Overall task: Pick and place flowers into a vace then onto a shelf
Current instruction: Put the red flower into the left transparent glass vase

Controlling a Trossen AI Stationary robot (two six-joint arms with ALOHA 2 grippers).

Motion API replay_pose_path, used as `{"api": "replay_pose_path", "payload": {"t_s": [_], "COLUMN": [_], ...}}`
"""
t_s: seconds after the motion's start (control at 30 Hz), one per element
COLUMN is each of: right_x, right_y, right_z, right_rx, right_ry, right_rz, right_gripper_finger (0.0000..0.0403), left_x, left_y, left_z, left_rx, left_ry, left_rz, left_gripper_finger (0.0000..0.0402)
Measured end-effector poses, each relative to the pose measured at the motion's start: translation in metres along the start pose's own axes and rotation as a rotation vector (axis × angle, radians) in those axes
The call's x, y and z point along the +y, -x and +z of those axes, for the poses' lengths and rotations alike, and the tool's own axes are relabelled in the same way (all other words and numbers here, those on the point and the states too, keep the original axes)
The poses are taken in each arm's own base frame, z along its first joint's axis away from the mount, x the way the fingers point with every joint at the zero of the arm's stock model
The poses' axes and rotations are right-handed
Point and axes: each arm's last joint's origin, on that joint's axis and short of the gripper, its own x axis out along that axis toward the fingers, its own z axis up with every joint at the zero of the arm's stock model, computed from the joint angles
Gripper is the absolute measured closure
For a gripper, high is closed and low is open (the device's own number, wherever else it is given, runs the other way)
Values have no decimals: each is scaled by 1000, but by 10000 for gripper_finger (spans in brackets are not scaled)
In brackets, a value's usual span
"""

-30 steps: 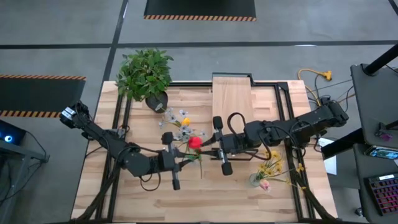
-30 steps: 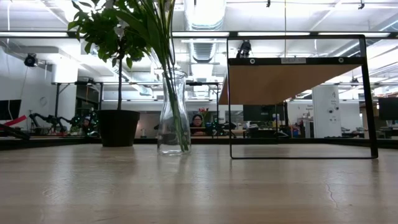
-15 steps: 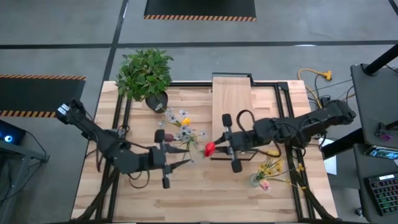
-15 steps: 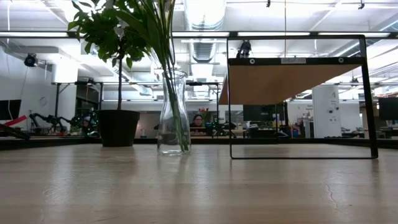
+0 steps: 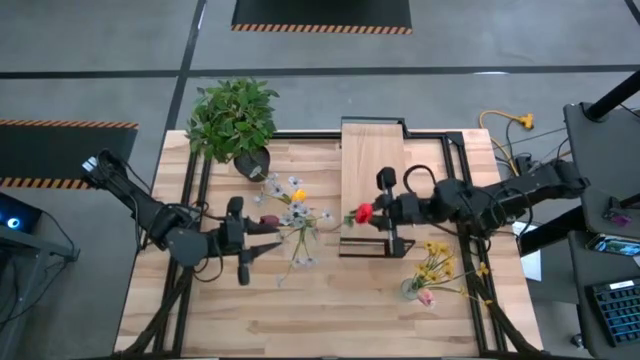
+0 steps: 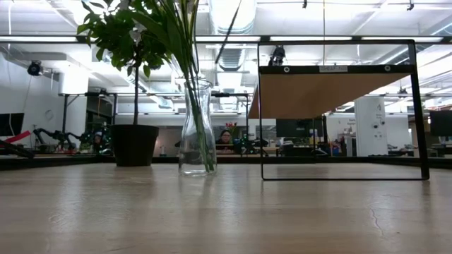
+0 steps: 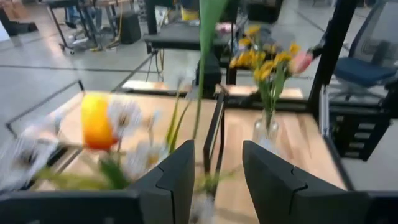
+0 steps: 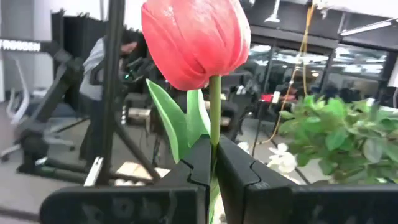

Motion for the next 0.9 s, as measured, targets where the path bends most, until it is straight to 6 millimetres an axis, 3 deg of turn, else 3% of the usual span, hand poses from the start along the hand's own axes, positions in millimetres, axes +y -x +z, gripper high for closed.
{"api": "replay_pose_path", "payload": {"t_s": [0.33,0.6,0.9], "right_x": [-32,-36,-34], "right_y": [-27,-33,-50], "right_z": [-13,-16,-44], "right_rx": [38,45,119], "right_ry": [-36,-35,-38], "right_rz": [-39,-50,-55], "right_gripper_finger": [394,394,394], "left_x": [35,53,56], "left_y": [24,37,38], "left_z": [-38,-57,-62], "left_rx": [-64,-111,-107], "left_ry": [70,120,115], "left_rz": [-15,-27,-26], "left_gripper_finger": [283,283,283]}}
